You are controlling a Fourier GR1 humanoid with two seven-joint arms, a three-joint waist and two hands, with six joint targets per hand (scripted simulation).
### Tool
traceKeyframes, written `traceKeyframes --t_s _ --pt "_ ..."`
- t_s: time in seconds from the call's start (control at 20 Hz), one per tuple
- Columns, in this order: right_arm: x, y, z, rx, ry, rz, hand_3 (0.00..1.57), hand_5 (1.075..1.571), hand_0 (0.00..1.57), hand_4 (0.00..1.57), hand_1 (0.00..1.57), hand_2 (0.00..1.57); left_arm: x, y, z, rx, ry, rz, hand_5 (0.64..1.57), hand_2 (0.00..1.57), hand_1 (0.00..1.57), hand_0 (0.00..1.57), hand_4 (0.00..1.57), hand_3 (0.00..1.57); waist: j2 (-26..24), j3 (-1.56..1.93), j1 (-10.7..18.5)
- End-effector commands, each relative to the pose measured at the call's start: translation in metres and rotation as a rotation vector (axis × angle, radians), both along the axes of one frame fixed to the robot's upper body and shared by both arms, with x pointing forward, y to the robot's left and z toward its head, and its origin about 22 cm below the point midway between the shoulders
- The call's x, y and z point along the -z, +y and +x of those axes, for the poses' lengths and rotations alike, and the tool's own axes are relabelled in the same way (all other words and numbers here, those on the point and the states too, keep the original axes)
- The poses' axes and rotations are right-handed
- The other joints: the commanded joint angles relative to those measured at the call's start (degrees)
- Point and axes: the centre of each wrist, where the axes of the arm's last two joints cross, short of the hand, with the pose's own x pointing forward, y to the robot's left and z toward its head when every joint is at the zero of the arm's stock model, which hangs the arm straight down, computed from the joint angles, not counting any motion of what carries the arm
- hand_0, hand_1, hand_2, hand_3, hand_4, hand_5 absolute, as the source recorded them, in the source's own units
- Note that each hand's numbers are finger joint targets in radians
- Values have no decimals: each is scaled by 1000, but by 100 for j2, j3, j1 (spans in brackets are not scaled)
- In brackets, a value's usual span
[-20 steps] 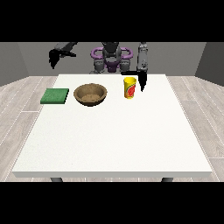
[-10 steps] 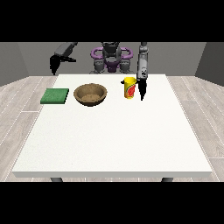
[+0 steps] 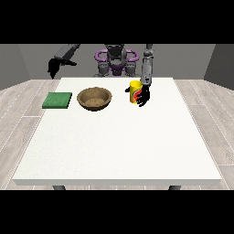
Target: Pick the cup and pour the ball into the bowl, then pick the bowl and place it on the pad
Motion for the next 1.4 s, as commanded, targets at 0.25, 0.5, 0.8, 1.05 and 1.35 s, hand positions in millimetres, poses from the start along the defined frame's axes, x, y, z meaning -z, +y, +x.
traceKeyframes --t_s 0.25,0.5,0.8,1.05,1.35 --pt "-25 -36 5 11 23 -22 0 1570 0 0 0 0 7 1 -3 -117 59 178 1241 1571 1327 1327 1500 1571 -81 -92 -232" --pt "36 -44 -18 59 217 -5 0 1570 0 0 0 0 -9 23 3 -96 181 397 1306 1571 1353 1353 1551 1571 -1228 -73 231" --pt "49 -33 -16 71 305 3 0 1569 0 0 0 0 -86 74 50 -223 278 662 1296 1571 1456 1456 1571 1571 -1710 -74 297" --pt "54 -58 -21 103 305 44 0 1568 0 0 0 0 -96 37 62 -181 301 722 1294 1571 1459 1459 1571 1571 -1760 -87 381" --pt "49 -78 -24 84 279 29 0 1569 0 0 0 0 -102 19 66 -236 293 850 1273 1571 1491 1491 1571 1571 -1702 -86 328"
